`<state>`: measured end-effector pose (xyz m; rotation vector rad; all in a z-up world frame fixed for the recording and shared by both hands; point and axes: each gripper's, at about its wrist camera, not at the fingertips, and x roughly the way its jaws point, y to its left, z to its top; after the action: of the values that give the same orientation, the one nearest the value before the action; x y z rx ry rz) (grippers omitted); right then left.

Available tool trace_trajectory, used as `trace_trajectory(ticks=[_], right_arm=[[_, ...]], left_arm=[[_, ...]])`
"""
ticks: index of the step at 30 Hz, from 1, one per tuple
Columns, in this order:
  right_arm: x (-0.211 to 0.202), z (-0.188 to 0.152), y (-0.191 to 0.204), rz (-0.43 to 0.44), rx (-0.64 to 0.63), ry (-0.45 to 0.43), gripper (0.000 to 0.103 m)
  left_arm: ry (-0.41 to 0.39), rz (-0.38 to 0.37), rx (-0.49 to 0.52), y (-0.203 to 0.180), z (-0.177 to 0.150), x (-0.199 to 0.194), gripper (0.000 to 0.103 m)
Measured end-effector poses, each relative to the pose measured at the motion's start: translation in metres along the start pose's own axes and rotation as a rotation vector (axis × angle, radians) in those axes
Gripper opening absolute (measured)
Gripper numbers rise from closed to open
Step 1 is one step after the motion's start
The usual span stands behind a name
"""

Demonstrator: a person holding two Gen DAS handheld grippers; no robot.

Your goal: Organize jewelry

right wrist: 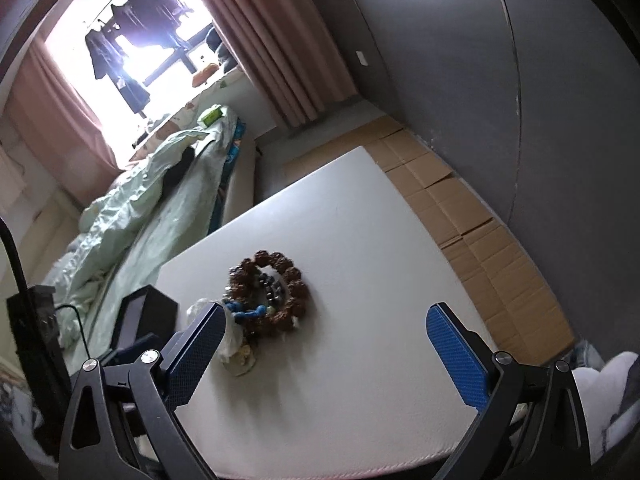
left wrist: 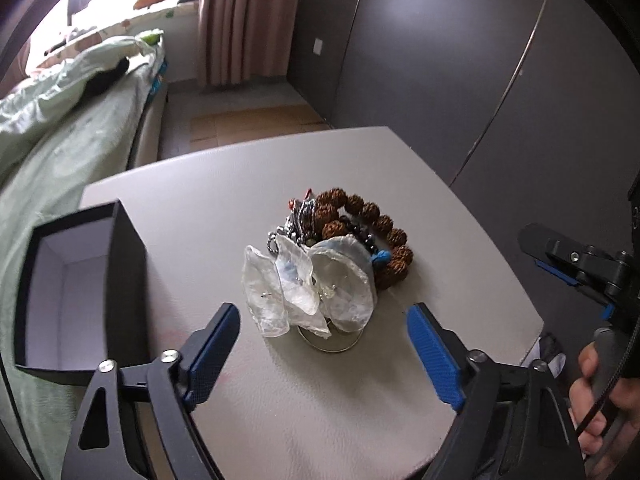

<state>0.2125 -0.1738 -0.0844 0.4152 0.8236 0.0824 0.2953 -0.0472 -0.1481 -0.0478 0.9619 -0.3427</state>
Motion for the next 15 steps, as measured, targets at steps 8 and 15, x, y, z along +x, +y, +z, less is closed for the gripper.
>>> trace_trajectory(ticks=[8, 15], right_arm=[[0.013, -0.001, 0.007, -0.042, -0.033, 0.017, 0.102], [0.021, -0.002, 0.010, -0.040, -0.050, 0.040, 0.102]], left_arm=[[0.036, -0.026, -0.038, 0.006, 0.002, 0.018, 0.053], [0.007, -0.034, -0.088, 0.014, -0.001, 0.009, 0.002]])
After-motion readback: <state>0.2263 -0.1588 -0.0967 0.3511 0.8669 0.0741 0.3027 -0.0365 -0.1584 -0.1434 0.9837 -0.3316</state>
